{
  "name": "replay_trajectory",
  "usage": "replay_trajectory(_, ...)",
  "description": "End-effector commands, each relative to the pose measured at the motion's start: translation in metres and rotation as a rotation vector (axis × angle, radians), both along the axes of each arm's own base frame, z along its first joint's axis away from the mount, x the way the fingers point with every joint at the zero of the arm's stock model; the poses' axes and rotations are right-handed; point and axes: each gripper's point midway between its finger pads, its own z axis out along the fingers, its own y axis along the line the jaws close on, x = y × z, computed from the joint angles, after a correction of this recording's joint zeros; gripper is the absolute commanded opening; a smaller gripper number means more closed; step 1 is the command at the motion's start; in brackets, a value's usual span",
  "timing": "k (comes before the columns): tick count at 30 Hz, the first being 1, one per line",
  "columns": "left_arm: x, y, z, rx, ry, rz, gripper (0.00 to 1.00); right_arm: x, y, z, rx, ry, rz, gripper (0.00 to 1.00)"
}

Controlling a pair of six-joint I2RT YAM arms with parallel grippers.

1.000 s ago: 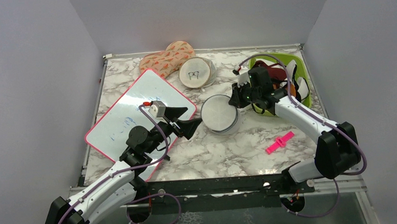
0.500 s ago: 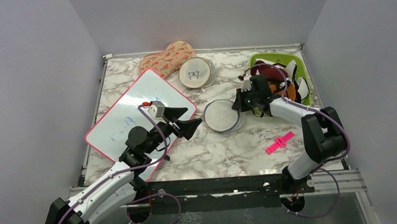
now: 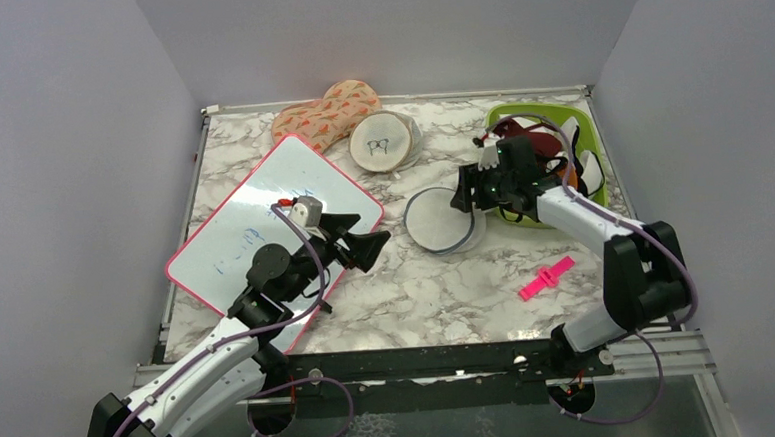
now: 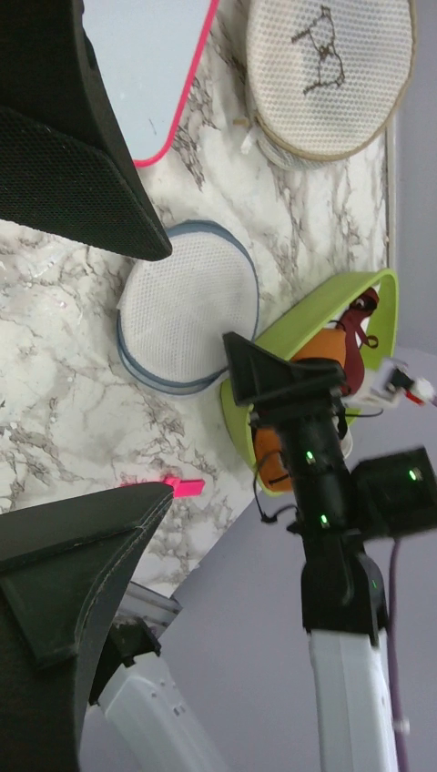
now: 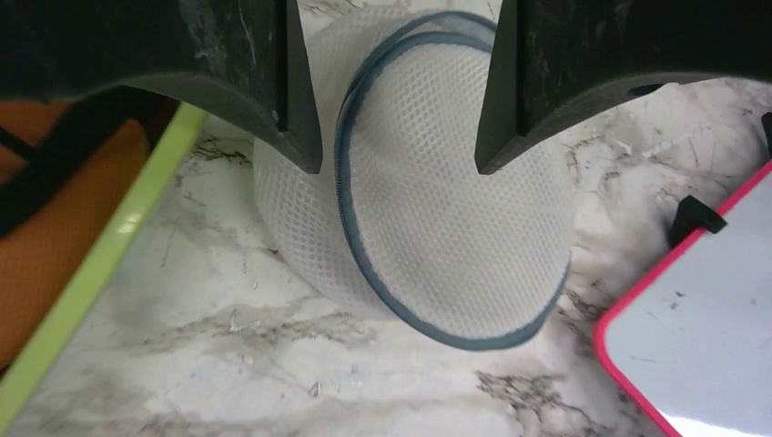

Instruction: Unzip the laundry bag and remove the bra

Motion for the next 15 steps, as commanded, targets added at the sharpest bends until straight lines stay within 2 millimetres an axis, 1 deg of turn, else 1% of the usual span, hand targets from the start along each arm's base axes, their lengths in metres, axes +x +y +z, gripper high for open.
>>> replay_trajectory(1,0.022,0.03,0.012,0.098,0.009,0.195,0.9,0.0,-0.012,0.067,-0.025,-0.152,-0.026,0.68)
replay_trajectory(3,0.03,0.04,0.007,0.171,0.024,0.254,0.92,-0.005,-0.015,0.086,-0.02,-0.195,-0.025,0.71)
replay_trajectory(5,0.038,0.052,0.005,0.24,0.049,0.324,0.95,-0.012,-0.016,0.105,-0.015,-0.238,-0.012,0.71)
replay_trajectory(7,0.048,0.069,0.012,0.292,0.058,0.409,0.99,-0.022,-0.02,0.128,-0.012,-0.295,-0.005,0.72)
replay_trajectory(8,0.052,0.077,0.023,0.307,0.038,0.438,0.99,-0.027,-0.023,0.141,-0.009,-0.326,-0.015,0.74)
replay_trajectory(10,0.06,0.093,0.052,0.318,-0.025,0.497,0.99,-0.039,-0.029,0.174,0.017,-0.416,-0.032,0.77)
replay_trajectory(12,0.061,0.106,0.098,0.302,-0.114,0.553,0.99,-0.057,-0.035,0.216,0.054,-0.535,-0.04,0.8)
replay_trajectory(13,0.06,0.112,0.117,0.306,-0.15,0.574,0.99,-0.067,-0.039,0.238,0.072,-0.596,-0.043,0.83)
replay_trajectory(15,0.055,0.121,0.157,0.317,-0.232,0.603,0.99,-0.09,-0.043,0.281,0.099,-0.731,-0.02,0.94)
